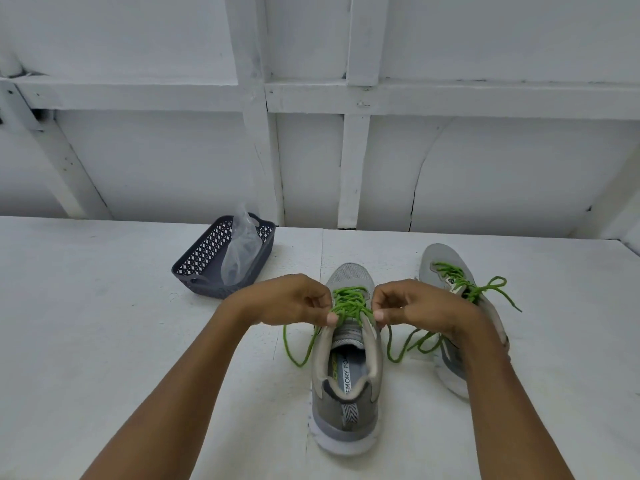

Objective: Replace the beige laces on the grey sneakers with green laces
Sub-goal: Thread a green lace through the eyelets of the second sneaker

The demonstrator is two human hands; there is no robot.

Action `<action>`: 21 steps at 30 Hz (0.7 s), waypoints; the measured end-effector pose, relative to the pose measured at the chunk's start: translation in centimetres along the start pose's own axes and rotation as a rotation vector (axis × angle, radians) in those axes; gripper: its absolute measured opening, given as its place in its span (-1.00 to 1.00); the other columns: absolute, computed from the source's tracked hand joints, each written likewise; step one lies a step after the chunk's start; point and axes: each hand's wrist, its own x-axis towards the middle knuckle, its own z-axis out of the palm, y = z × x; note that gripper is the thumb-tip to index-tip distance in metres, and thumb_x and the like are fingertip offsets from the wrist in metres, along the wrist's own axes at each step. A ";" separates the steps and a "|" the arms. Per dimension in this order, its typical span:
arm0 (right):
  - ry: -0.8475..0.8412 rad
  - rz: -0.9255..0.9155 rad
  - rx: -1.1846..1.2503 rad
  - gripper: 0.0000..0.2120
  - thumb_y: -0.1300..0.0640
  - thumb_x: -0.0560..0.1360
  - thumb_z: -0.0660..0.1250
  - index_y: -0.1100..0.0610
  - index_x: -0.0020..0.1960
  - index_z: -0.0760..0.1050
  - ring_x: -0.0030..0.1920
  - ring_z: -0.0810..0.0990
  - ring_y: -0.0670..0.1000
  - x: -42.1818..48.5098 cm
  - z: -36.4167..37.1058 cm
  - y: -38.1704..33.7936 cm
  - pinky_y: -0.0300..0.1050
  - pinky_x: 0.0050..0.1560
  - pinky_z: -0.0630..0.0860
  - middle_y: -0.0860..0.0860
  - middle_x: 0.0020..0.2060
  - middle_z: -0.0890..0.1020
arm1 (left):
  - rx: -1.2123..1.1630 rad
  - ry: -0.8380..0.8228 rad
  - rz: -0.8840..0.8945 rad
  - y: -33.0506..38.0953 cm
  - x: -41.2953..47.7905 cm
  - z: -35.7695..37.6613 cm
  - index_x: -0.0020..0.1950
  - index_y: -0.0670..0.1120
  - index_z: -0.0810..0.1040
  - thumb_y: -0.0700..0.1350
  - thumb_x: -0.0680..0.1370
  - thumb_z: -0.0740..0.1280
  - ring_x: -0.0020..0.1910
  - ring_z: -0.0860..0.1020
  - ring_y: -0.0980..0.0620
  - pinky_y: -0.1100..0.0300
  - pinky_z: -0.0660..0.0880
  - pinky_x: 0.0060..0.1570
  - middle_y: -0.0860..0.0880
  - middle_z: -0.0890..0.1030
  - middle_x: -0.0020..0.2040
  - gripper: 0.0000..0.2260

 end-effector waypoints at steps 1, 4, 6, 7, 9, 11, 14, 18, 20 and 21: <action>0.005 0.015 -0.003 -0.88 0.23 0.56 0.35 0.09 -0.14 0.53 -0.13 0.64 -0.13 -0.1 0.0 0.3 -0.13 0.03 0.51 -0.02 -0.21 0.70 | -0.007 0.011 0.013 -0.1 0.0 0.1 -0.05 -0.10 0.64 0.02 0.56 0.42 -0.13 0.61 0.15 0.17 0.52 -0.01 0.00 0.69 -0.12 -0.82; 0.028 0.054 -0.055 -0.86 0.25 0.58 0.32 0.10 -0.15 0.50 -0.22 0.59 -0.16 -0.6 -0.3 0.8 -0.20 -0.09 0.48 -0.05 -0.26 0.66 | -0.022 0.010 0.024 -0.6 -0.3 -0.3 -0.09 -0.06 0.65 -0.04 0.59 0.38 -0.12 0.60 0.13 0.10 0.53 0.04 0.05 0.68 -0.15 -0.87; 0.019 0.084 -0.080 -0.85 0.26 0.57 0.30 0.09 -0.15 0.49 -0.23 0.56 -0.11 -0.9 -0.6 0.8 -0.25 -0.15 0.47 -0.04 -0.29 0.65 | -0.066 -0.021 0.032 -1.3 -0.7 -0.9 -0.14 0.02 0.64 -0.03 0.58 0.36 -0.10 0.58 0.09 -0.02 0.52 0.12 0.07 0.67 -0.17 -0.87; 0.005 0.099 -0.090 -0.84 0.27 0.57 0.30 0.09 -0.16 0.49 -0.24 0.55 -0.10 -1.0 -0.8 0.8 -0.25 -0.17 0.46 -0.04 -0.30 0.64 | -0.076 -0.041 0.035 -1.6 -0.9 -1.1 -0.16 0.03 0.64 -0.02 0.56 0.35 -0.10 0.58 0.08 -0.06 0.51 0.14 0.07 0.66 -0.17 -0.87; -0.032 0.126 -0.110 -0.83 0.27 0.58 0.29 0.08 -0.16 0.49 -0.24 0.55 -0.09 -1.0 -1.0 0.6 -0.24 -0.18 0.47 -0.04 -0.31 0.64 | -0.101 -0.083 0.038 -2.2 -1.1 -1.2 -0.15 -0.04 0.64 -0.03 0.52 0.34 -0.11 0.57 0.06 -0.12 0.51 0.15 0.04 0.65 -0.18 -0.86; -0.056 0.137 -0.087 -0.82 0.29 0.58 0.27 0.09 -0.16 0.49 -0.19 0.58 -0.07 -0.9 -1.1 0.5 -0.23 -0.16 0.49 -0.02 -0.30 0.64 | -0.144 -0.099 0.037 -2.6 -1.1 -0.9 -0.13 -0.13 0.63 -0.08 0.51 0.34 -0.11 0.56 0.07 -0.10 0.51 0.13 0.02 0.64 -0.18 -0.85; 0.003 0.072 0.175 -0.83 0.31 0.60 0.26 0.17 -0.15 0.50 -0.09 0.65 0.00 -1.4 -1.0 1.3 -0.09 -0.02 0.55 0.04 -0.28 0.63 | -0.310 -0.049 0.057 -3.0 -1.0 -0.8 -0.15 -0.07 0.66 -0.10 0.50 0.34 -0.07 0.58 0.04 0.05 0.52 0.06 -0.03 0.66 -0.13 -0.89; 0.159 -0.017 0.562 -0.81 0.10 0.51 0.34 0.22 -0.17 0.54 0.02 0.65 0.08 -0.6 0.2 1.1 -0.04 0.03 0.58 0.13 -0.10 0.68 | -0.794 0.093 0.129 -3.5 -0.9 -0.1 -0.22 -0.09 0.64 -0.19 0.48 0.33 0.06 0.60 -0.04 0.03 0.52 0.09 -0.11 0.66 0.01 -0.87; 0.251 -0.047 0.756 -0.72 0.03 0.53 0.33 0.27 -0.11 0.58 0.01 0.66 0.10 0.5 1.3 0.1 -0.02 0.05 0.61 0.18 -0.06 0.69 | -0.974 0.174 0.151 -3.1 -0.1 0.9 -0.14 -0.22 0.61 -0.18 0.54 0.28 0.12 0.61 -0.11 0.00 0.55 0.11 -0.18 0.67 0.04 -0.84; 0.283 -0.050 0.874 -0.70 0.04 0.54 0.28 0.29 -0.12 0.56 -0.02 0.67 0.13 1.1 1.9 -0.5 0.00 0.05 0.62 0.20 -0.08 0.70 | -1.076 0.212 0.144 -2.6 0.4 1.4 -0.11 -0.30 0.57 -0.16 0.56 0.28 0.11 0.63 -0.14 0.01 0.57 0.09 -0.20 0.68 0.02 -0.80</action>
